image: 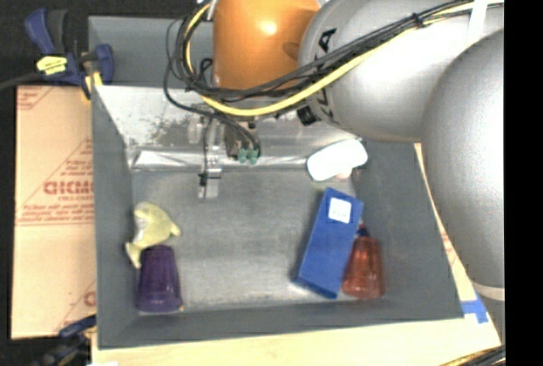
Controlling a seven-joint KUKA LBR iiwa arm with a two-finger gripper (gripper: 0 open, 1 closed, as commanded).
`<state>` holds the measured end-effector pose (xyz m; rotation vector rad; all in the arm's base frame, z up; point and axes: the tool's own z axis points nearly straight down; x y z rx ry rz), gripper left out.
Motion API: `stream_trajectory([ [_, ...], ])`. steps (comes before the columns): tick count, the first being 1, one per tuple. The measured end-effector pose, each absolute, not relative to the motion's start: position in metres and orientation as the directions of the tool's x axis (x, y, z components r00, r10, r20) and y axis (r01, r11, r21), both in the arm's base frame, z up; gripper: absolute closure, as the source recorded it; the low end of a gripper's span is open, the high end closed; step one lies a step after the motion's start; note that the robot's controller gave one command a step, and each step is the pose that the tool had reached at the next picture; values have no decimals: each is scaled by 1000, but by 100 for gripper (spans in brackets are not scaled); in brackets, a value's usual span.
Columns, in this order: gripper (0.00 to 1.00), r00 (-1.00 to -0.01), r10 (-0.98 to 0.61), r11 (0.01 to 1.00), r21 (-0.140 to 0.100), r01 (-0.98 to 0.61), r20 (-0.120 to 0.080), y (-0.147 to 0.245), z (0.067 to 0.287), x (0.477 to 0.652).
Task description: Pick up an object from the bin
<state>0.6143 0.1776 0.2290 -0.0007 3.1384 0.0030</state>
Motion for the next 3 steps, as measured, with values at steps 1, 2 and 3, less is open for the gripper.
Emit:
stream_trajectory([
  [1,0,-992,-127,992,1,-127,-8,198,196,591],
  [2,0,-989,-147,989,0,-147,-2,161,195,545],
  [3,0,-964,-267,964,3,-267,-9,219,144,549],
])
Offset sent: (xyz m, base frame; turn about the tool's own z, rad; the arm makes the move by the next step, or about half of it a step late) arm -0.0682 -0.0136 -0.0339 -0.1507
